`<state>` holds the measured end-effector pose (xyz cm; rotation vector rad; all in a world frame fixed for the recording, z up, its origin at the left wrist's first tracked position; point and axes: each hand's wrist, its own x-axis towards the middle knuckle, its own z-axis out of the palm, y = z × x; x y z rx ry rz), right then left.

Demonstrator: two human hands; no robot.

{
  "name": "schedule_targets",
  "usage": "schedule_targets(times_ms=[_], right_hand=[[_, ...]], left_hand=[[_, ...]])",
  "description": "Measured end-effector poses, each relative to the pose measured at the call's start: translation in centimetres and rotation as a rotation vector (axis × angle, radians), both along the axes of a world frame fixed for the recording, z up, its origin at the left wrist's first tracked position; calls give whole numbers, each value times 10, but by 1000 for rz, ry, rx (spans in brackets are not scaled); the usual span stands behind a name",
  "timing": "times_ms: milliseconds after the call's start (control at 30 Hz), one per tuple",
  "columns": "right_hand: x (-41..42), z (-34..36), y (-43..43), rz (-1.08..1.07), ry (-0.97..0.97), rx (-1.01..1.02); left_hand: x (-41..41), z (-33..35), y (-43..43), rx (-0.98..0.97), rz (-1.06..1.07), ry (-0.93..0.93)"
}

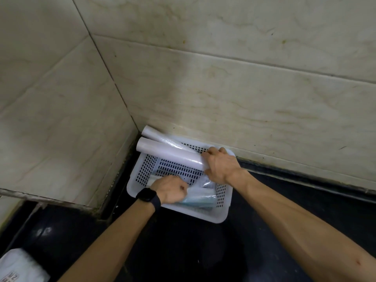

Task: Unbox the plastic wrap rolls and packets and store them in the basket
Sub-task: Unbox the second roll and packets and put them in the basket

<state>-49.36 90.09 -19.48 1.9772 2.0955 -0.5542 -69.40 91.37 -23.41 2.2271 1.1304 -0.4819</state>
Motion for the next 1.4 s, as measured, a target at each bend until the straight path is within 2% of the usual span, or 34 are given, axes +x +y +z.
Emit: schedule_targets(times_ms=[100,167,367,600,833,967,1100,1200,1267,1300,1400], right_hand=[[0,0,2,12,-23,-16],[0,-1,3,15,-22,-21],[2,-3,5,14,7,-9],[-3,-11,-1,25,23,-17],[-15,-22,-21,-26,41,-24],[-28,-39,-31,-108,26,40],[-32,-47,-28,-81,-53,172],[-28,-48,-32,-106,49,131],[-22,-42,-40,-149,184,150],[-21,-35,-47,-227,316,189],[-26,-3,-76,-672,899,210]], left_hand=[[5,-4,6,-65,185,-24],[8,-10,9,-62,206,-7],[17,-12,16,-145,120,89],[17,0,12,-106,-16,147],[-32,37,7,81,51,-49],[-64,52,7,83,150,-27],[-71,54,0,29,289,-196],[-71,55,-6,-35,408,-345],[-71,57,-9,-97,512,-424],[-71,59,-11,-136,572,-473],[-64,67,-18,-264,714,-632]])
